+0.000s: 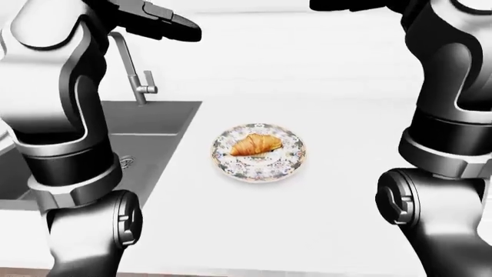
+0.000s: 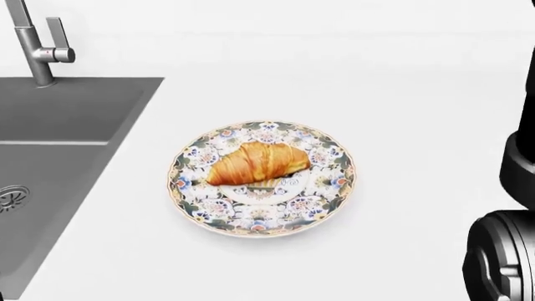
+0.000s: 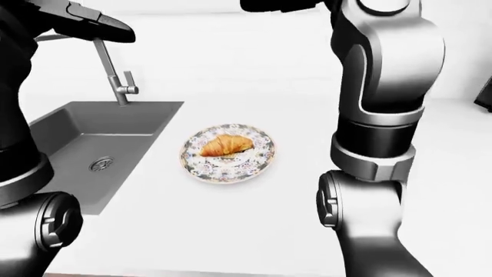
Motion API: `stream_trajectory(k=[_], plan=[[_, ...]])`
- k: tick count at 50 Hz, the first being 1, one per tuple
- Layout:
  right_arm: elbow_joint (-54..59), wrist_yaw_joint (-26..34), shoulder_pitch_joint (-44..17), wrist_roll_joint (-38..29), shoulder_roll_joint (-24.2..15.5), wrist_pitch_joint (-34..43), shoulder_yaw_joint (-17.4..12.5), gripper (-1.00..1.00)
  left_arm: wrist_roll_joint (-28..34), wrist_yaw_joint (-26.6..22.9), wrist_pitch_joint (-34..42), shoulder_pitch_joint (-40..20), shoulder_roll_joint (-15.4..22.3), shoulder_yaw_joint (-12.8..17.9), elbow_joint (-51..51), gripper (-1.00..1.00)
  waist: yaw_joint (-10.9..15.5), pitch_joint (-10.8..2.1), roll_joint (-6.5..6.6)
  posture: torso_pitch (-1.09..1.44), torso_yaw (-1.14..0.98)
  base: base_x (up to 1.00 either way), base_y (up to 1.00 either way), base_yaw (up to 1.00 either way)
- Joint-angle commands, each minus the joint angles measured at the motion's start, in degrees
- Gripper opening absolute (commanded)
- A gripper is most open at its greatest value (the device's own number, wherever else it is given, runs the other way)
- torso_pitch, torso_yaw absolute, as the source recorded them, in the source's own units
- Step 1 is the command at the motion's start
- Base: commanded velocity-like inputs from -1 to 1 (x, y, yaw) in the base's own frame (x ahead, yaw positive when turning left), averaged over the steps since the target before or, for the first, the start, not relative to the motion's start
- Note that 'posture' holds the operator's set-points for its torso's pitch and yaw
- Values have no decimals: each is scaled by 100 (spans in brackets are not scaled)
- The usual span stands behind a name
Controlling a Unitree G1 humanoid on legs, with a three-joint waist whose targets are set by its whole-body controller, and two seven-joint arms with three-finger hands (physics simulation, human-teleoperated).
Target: Place the pastries on the plates.
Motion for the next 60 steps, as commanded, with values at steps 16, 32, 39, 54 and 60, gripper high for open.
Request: stream_trajectory(k=[16, 32, 39, 54, 60], plan=[[-1031, -194, 164, 213, -151, 420, -57, 100, 1, 77, 10, -139, 77, 37, -431, 100, 22, -117, 27, -40, 0, -44, 0, 0], [-2461, -304, 1669, 282, 184, 155, -89, 100, -170, 623, -848, 1609, -294, 351, -1083, 100, 262, 165, -180, -40, 0, -37, 0, 0], [-3002, -314, 2589, 184, 303, -326, -153, 100, -340, 1105, -1490, 2256, -438, 371, -1149, 100, 221, -129, -332, -40, 0, 0, 0, 0], [-3295, -264, 3761, -52, 650, -1388, -87, 100, -279, 1270, -1740, 2815, -864, 125, -1434, 100, -378, 9, 100, -40, 0, 20, 30, 0], [-3403, -159, 3756, -117, 660, -1335, -87, 100, -194, 1232, -1608, 2832, -884, 75, -1453, 100, -235, 140, 372, -40, 0, 41, 38, 0]])
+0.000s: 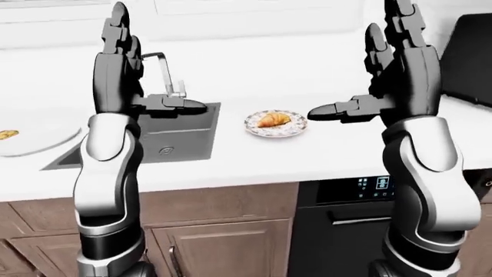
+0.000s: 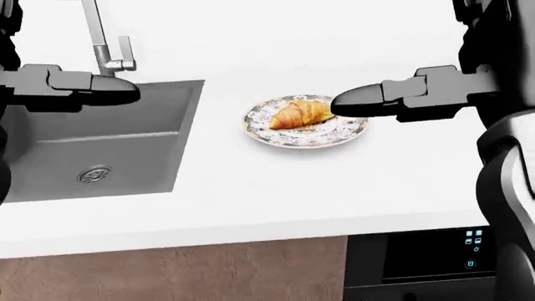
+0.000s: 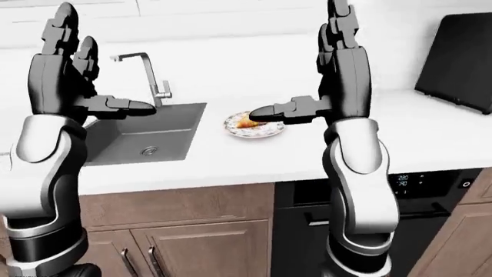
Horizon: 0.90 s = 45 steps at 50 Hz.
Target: Place the pastries on the plates.
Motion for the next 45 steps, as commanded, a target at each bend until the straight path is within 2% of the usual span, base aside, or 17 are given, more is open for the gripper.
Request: stream_trajectory(k=[1, 9, 11, 13, 14, 17, 21, 25, 27, 28, 31, 32, 36, 40, 42, 43, 45], plan=[[-20, 10, -181, -64, -58, -88, -77, 100, 52, -9, -46, -186, 14, -53, -21, 100, 1, 3, -41, -40, 0, 44, 39, 0], [-119, 105, -165, -103, -40, -7, -59, 100, 11, 41, 40, -204, 27, 9, -166, 100, 92, -106, -427, -40, 0, 44, 42, 0], [-119, 118, -161, -112, -17, 17, -68, 100, 27, 33, 48, -191, 32, 4, -182, 100, 92, -117, -634, -40, 0, 44, 50, 0], [-133, 121, -191, -109, 0, 62, -61, 100, 38, 2, 96, -185, 61, 14, -233, 100, -47, -27, -607, -40, 0, 44, 58, 0], [-124, 132, -185, -131, -12, 58, -46, 100, 14, -5, 121, -198, 67, 41, -268, 100, 2, 99, -754, -40, 0, 37, 59, 0], [-149, 150, -245, -111, -3, 87, -69, 100, 49, -17, 100, -233, 80, 16, -209, 100, -79, -148, -773, -40, 0, 36, 58, 0], [-114, 180, -285, -152, -23, 77, -36, 100, 53, -22, 81, -271, 90, 25, -151, 100, -179, -179, -527, -40, 0, 37, 58, 0], [-124, 189, -290, -156, 3, 107, -16, 100, 62, -42, 110, -235, 99, 24, -180, 100, -39, -231, 103, -40, 0, 41, 57, 0], [-142, 208, -283, -160, 11, 118, -10, 100, 72, -42, 103, -231, 96, 19, -182, 100, 85, 20, 153, -40, 0, 43, 57, 0], [-133, 199, -293, -168, 15, 147, -13, 100, 68, -45, 106, -228, 90, 24, -187, 100, 131, 78, 109, -40, 0, 30, 55, 0], [-112, 266, -273, -286, 13, 183, 104, 100, 61, -39, 103, -216, 82, 40, -195, 100, 209, -87, -34, -40, 0, 9, 27, 0], [-172, 255, -332, -188, 106, 221, 34, 100, 70, -33, 97, -207, 88, 38, -194, 100, 197, -91, 19, -40, 0, 0, 0, 0], [-257, 209, -333, -118, 79, 264, 14, 100, 53, -33, 85, -177, 103, 66, -212, 100, 186, -141, -151, -40, 0, 0, 0, 0], [-250, 203, -352, -170, 54, 334, 67, 100, 28, -30, 80, -145, 126, 86, -238, 100, 202, -356, -233, -40, 0, 0, 8, 0], [-225, 196, -380, -199, 75, 342, 100, 100, 2, -21, 89, -135, 140, 114, -251, 100, 115, -260, -569, -40, 0, 0, 31, 0], [-224, 193, -408, -187, 99, 363, 82, 100, -18, -8, 100, -130, 136, 126, -274, 100, 225, -251, -376, -40, 0, 0, 32, 0], [-222, 193, -408, -214, 99, 386, 90, 100, -13, -12, 108, -101, 153, 119, -305, 100, 125, -172, -659, -40, 0, 0, 31, 0]])
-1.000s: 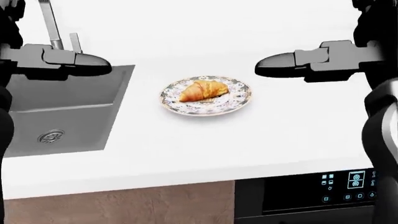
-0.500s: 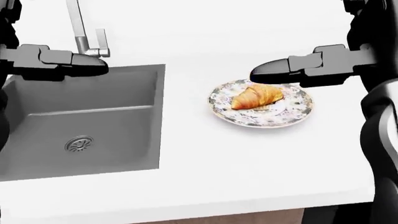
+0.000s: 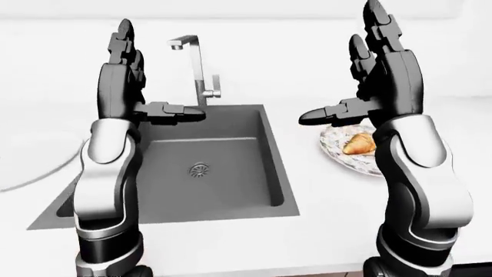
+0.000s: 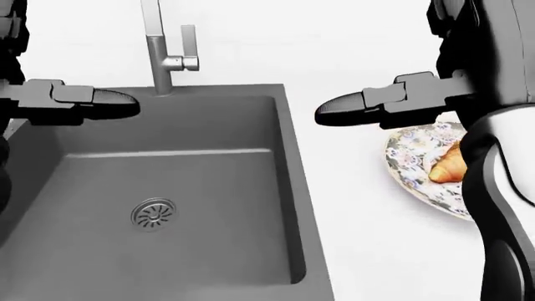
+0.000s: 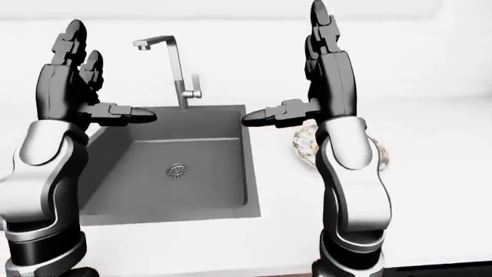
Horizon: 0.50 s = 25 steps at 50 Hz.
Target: Place the pastries on the plates.
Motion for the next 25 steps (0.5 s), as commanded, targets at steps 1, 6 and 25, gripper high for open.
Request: stream_trajectory(k=[1, 6, 25], plan=[[-246, -28, -274, -61, -59, -168, -48, 100, 0, 28, -243, -241, 113, 133, -304, 100, -51, -171, -69, -40, 0, 0, 34, 0], [-188, -19, -292, -97, -46, -208, -41, 100, -3, 33, -248, -237, 120, 131, -304, 100, -174, -412, 72, -40, 0, 0, 33, 0], [-267, 43, -282, -112, -36, -122, -35, 100, 75, -24, -251, -221, 107, 81, -253, 100, -126, -218, -156, -40, 0, 0, 36, 0]])
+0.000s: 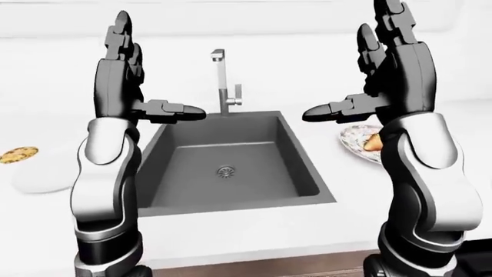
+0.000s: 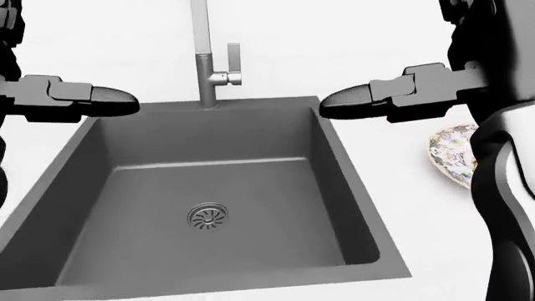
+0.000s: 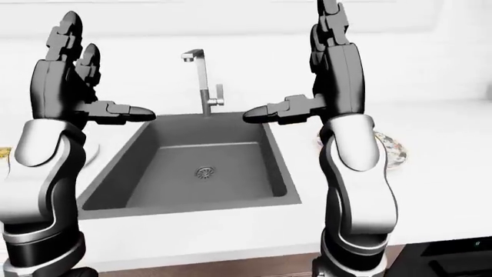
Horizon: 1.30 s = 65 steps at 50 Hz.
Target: Place the pastries on the plates.
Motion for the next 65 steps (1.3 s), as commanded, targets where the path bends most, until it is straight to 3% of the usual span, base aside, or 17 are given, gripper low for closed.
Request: stream_trajectory(k=[1, 9, 12, 19, 24, 25, 28, 30, 33, 34, 35, 44, 48, 52, 57, 61, 65], plan=[[-53, 20, -160, -6, -17, -189, 18, 100, 75, -2, -145, -221, 86, 70, -97, 100, 13, -58, -22, -40, 0, 0, 37, 0], [-25, 29, -72, -35, -8, -345, -19, 100, 193, -64, -131, -215, 21, 35, -87, 100, -56, -65, 401, -40, 0, 2, 56, 0], [-8, 21, -48, -42, -3, -378, -5, 100, 198, -67, -112, -221, 10, 53, -96, 100, -24, -3, 850, -40, 0, 5, 75, 0], [-42, 45, -51, -35, 10, -340, 12, 100, 212, -80, -120, -206, 7, 55, -104, 100, 92, 215, 494, -40, 0, 5, 75, 0], [-8, 60, -51, -40, 17, -359, 24, 100, 216, -94, -78, -241, 37, 74, -121, 100, 28, 84, 28, -40, 0, 3, 73, 0], [-23, 69, -47, -32, 17, -352, 16, 100, 203, -93, -57, -251, 33, 78, -136, 100, -39, 209, 203, -40, 0, 0, 69, 0], [-122, 95, -6, 12, 11, -260, -26, 100, 228, -95, -62, -227, 39, 62, -142, 100, -76, 4, -4, -40, 0, 0, 69, 0], [-179, 91, 12, 38, -1, -205, -46, 100, 220, -104, -39, -219, 43, 79, -176, 100, -59, -107, 114, -40, 0, 0, 46, 0], [-225, 97, 30, 33, -23, -128, -44, 100, 223, -102, -48, -198, 42, 87, -174, 100, 167, 57, 1011, -40, 0, 0, 21, 0], [-201, 54, 5, 42, 8, -54, -41, 100, 204, -105, -53, -190, 32, 94, -181, 100, 214, 197, 770, -40, 0, 0, 22, 0], [-168, 64, 4, 12, -16, -111, -3, 100, 223, -104, -61, -184, 44, 86, -166, 100, 191, 153, 922, -40, 0, -13, 52, 0], [-77, 18, 1, 12, 43, -234, 28, 100, 247, -102, -85, -204, 35, 62, -123, 100, 227, 73, -27, -40, 0, -15, 55, 0], [-32, -17, -46, 67, 91, -291, -42, 100, 253, -124, -50, -225, 42, 72, -135, 100, 45, 51, -9, -40, 0, -9, 36, 0], [25, -115, -58, 154, 62, -341, -44, 100, 290, -154, -46, -270, 64, 47, -103, 100, 140, -22, 490, -40, 0, 0, 0, 0], [53, -64, -51, 99, 19, -356, 28, 100, 335, -177, -28, -321, 50, 26, -61, 100, 262, -190, 302, -40, 0, 0, 0, 0], [-20, 11, 8, 70, 16, -377, 7, 100, 373, -203, -16, -314, 25, 10, -77, 100, 166, 7, 226, -40, 0, 0, 33, 0], [-89, 12, 65, 79, 26, -368, -22, 100, 422, -227, -34, -273, 10, -4, -102, 100, 113, 73, 494, -40, 0, 0, 44, 0]])
